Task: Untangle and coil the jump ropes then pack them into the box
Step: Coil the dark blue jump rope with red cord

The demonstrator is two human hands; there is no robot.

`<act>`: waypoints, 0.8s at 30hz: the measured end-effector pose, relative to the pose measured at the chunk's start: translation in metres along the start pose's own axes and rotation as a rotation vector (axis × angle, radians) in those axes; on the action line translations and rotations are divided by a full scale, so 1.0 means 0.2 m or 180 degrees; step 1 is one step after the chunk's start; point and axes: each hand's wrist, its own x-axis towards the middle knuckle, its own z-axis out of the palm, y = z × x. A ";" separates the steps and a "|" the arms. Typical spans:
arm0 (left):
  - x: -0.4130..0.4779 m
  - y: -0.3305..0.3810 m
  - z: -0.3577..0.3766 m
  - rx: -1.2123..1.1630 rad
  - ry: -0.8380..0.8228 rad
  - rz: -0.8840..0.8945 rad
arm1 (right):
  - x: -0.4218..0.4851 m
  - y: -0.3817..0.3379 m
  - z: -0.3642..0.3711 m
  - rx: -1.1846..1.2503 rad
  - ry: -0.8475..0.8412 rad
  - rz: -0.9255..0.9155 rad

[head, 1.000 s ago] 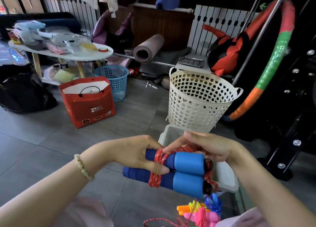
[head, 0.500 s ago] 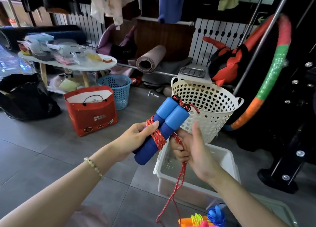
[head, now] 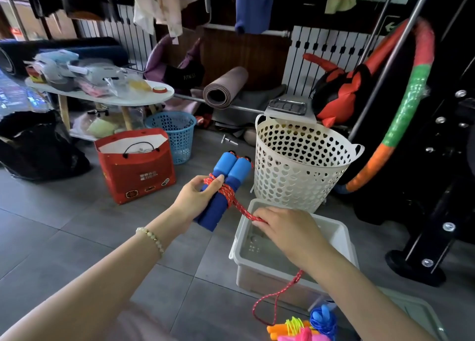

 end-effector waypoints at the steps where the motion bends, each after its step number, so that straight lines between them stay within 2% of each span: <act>1: 0.01 -0.01 -0.01 0.0179 -0.0043 0.0003 | 0.00 0.00 -0.01 0.0167 0.0080 -0.0081; 4: 0.00 -0.02 0.00 0.1097 -0.0363 0.0593 | -0.01 0.03 -0.04 0.1364 0.0363 -0.0184; 7: -0.07 0.00 0.05 0.1874 -0.1067 0.1136 | 0.01 0.08 -0.01 0.2069 0.0681 0.0041; 11: -0.13 0.05 0.08 0.2371 -0.1688 0.1119 | 0.02 0.12 0.01 0.2385 0.0700 0.0527; 13: -0.15 0.06 0.07 0.2749 -0.1634 0.1214 | 0.02 0.10 0.04 0.2404 0.0551 0.0587; 16: -0.19 0.05 0.11 0.3309 -0.1183 0.1668 | 0.02 0.07 0.06 0.2515 0.0446 0.0596; 19: -0.19 0.03 0.12 0.3215 -0.0884 0.1841 | 0.03 0.06 0.06 0.2699 0.0310 0.0557; 21: -0.17 0.03 0.10 0.3182 -0.0930 0.1780 | 0.04 0.07 0.05 0.2769 0.0230 0.0558; 24: -0.14 0.03 0.06 0.3458 -0.1337 0.1768 | 0.04 0.09 0.04 0.2907 -0.0118 0.0478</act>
